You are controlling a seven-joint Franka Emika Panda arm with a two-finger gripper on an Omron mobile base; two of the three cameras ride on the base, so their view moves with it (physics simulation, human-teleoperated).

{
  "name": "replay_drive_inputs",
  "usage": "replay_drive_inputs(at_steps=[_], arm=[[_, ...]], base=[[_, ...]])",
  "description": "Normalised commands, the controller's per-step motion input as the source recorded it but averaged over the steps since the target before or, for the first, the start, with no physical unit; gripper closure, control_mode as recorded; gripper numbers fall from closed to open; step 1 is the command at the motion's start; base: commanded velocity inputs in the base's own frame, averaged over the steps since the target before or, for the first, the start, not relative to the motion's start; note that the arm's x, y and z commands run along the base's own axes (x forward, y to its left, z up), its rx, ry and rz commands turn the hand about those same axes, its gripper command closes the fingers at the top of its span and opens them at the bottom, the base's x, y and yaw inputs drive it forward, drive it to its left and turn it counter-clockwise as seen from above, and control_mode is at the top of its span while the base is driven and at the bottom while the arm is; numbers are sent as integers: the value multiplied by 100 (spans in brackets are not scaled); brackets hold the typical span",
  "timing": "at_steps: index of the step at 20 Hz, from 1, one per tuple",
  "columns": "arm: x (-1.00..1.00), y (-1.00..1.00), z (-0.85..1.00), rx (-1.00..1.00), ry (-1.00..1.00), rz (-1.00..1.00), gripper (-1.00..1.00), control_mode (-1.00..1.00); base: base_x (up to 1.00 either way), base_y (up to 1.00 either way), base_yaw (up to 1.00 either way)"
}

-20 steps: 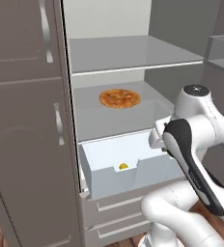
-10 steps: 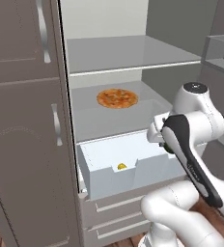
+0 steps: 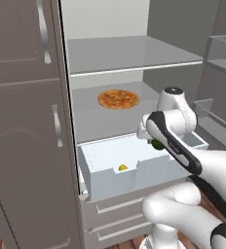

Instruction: Place the corn and lime inside the fridge drawer. Close the drawer after placing the vegetables.

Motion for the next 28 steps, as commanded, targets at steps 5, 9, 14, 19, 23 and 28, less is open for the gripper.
replay_drive_inputs(at_steps=[5,9,14,19,23,28], arm=[[90,0,-69,0,16,-1,100,-100],[62,0,-61,0,9,0,100,-100],[45,0,-60,0,0,0,100,-100],[8,0,-56,0,0,1,100,-100],[25,0,-56,-1,0,4,100,-100],[4,0,-41,-1,0,10,100,-100]], base=[[0,0,0],[0,0,0],[0,0,0],[0,0,0],[0,0,0],[0,0,0]])
